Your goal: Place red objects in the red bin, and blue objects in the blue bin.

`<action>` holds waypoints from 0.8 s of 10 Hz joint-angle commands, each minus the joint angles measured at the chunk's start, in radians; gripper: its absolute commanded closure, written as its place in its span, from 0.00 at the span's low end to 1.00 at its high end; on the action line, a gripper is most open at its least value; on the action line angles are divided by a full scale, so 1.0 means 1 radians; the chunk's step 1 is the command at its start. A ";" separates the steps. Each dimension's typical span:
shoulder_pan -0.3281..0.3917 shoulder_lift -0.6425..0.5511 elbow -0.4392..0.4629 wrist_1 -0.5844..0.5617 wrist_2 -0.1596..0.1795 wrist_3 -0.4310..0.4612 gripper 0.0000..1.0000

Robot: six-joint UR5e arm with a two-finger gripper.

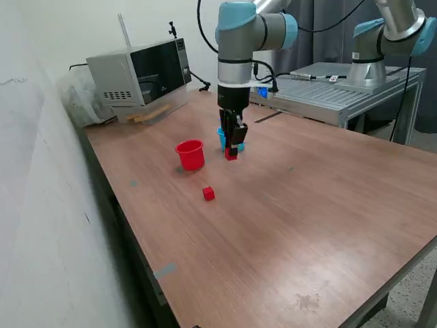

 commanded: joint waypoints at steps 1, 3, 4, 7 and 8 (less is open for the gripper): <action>-0.097 -0.043 0.000 0.007 -0.041 -0.061 1.00; -0.168 -0.042 0.001 0.030 -0.056 -0.123 1.00; -0.195 -0.042 0.004 0.030 -0.058 -0.149 1.00; -0.266 -0.033 0.006 0.030 -0.056 -0.180 1.00; -0.277 -0.023 0.008 0.030 -0.055 -0.191 1.00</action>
